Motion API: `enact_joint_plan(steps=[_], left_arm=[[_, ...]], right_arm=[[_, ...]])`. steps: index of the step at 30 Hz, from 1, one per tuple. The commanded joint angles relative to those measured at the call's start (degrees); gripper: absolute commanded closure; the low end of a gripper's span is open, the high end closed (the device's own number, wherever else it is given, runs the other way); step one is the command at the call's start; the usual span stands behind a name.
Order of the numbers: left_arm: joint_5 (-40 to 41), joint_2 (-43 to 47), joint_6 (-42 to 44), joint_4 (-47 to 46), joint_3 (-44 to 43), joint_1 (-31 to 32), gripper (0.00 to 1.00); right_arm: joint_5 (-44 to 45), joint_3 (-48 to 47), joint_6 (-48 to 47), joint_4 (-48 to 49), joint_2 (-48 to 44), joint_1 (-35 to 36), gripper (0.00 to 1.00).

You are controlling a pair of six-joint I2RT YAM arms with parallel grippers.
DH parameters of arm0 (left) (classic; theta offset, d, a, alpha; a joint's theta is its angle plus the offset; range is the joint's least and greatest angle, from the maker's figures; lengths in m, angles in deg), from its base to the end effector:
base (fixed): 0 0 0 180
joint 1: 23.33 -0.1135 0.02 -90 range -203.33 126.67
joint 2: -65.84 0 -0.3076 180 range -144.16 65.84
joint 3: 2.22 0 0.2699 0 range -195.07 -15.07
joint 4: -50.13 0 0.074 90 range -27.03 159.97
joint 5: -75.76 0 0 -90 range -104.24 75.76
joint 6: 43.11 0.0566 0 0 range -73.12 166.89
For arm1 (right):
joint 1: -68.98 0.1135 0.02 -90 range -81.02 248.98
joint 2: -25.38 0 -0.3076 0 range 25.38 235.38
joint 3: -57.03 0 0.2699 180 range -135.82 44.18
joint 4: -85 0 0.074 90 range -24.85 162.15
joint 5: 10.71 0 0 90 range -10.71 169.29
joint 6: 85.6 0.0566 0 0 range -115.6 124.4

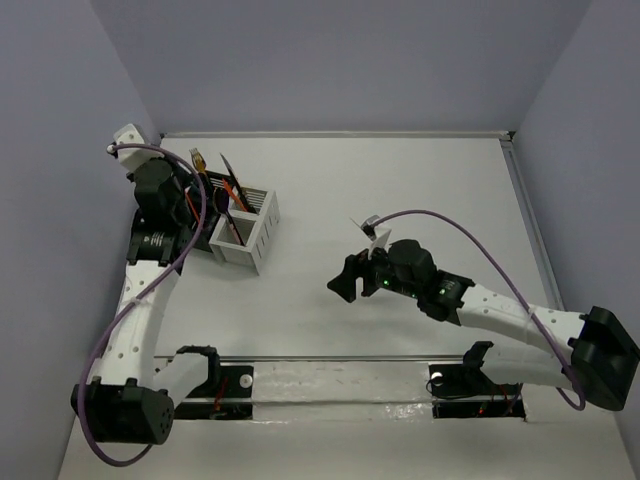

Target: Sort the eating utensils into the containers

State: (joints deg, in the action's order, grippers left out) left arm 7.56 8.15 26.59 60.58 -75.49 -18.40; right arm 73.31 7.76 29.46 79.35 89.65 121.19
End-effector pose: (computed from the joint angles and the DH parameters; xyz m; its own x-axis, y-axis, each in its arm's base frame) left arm 0.2425 0.0002 0.4573 0.1837 -0.3392 -0.9226 -0.2399 0.8947 -0.3767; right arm 0.1602 0.2163 0.2748 -0.5540 -0.0270 -0.8321 -0.6746 0.6003 0.4296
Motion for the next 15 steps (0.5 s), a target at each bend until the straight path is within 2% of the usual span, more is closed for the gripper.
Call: enact_joint_plan(steps=[1, 5, 12, 15], left_arm=[[4.91, -3.46, 2.27, -5.86, 0.92, -2.38, 1.0], [7.46, -7.96, 4.73, -8.5, 0.92, -3.52, 1.0], [10.46, -12.09, 10.62, -18.34, 8.03, -3.52, 1.0], [10.54, -14.02, 10.45, -19.4, 9.18, -3.52, 1.0]], right_arm=[[2.2, 1.26, -1.77, 2.38, -0.9, 0.35, 0.18], [3.25, 1.36, -1.94, 2.29, -0.81, 0.35, 0.18], [3.52, 1.88, -1.51, 2.64, -0.64, 0.35, 0.18], [3.87, 1.88, -1.42, 2.64, -0.9, 0.35, 0.18]])
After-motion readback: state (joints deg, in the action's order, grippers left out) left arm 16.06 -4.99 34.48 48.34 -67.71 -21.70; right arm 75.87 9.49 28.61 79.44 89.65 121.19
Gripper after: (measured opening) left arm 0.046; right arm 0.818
